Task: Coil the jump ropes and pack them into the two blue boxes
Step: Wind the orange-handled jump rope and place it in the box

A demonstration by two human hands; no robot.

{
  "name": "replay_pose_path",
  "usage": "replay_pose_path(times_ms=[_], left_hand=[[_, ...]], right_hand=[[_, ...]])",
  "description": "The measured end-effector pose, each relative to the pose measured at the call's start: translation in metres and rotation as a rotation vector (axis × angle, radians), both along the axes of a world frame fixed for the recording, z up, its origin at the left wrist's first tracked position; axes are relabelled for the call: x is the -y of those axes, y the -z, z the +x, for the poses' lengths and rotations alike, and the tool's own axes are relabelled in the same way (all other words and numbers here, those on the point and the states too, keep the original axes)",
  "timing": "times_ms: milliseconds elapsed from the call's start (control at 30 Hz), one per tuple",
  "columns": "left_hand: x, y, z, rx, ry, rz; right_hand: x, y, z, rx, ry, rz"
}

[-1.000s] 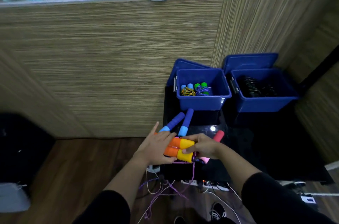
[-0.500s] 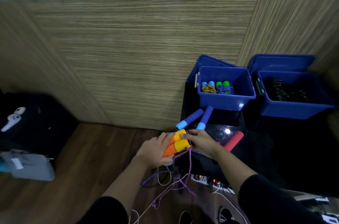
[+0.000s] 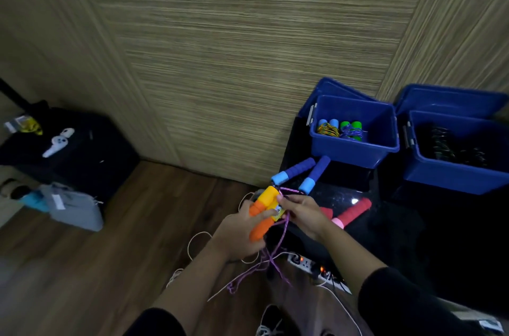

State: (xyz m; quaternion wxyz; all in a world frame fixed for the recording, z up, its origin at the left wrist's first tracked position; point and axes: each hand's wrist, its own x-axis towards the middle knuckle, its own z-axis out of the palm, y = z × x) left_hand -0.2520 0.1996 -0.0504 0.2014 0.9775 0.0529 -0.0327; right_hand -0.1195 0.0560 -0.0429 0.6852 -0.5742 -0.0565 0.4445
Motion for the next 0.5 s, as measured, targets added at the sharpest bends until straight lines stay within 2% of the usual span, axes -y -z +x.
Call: replay_pose_path(times_ms=[167, 333, 400, 500], left_hand=[[0.014, -0.009, -0.021, 0.026, -0.207, -0.061], [0.029, -0.012, -0.032, 0.124, -0.458, -0.187], [0.034, -0.016, -0.032, 0.164, -0.579, -0.264], [0.044, -0.022, -0.027, 0.162, -0.667, -0.315]], right_hand=[[-0.012, -0.005, -0.01, 0.011, -0.025, -0.054], [-0.013, -0.007, -0.025, 0.074, -0.308, -0.254], [-0.008, -0.005, -0.03, 0.162, -0.425, -0.247], [-0.002, -0.007, -0.034, 0.231, -0.447, -0.15]])
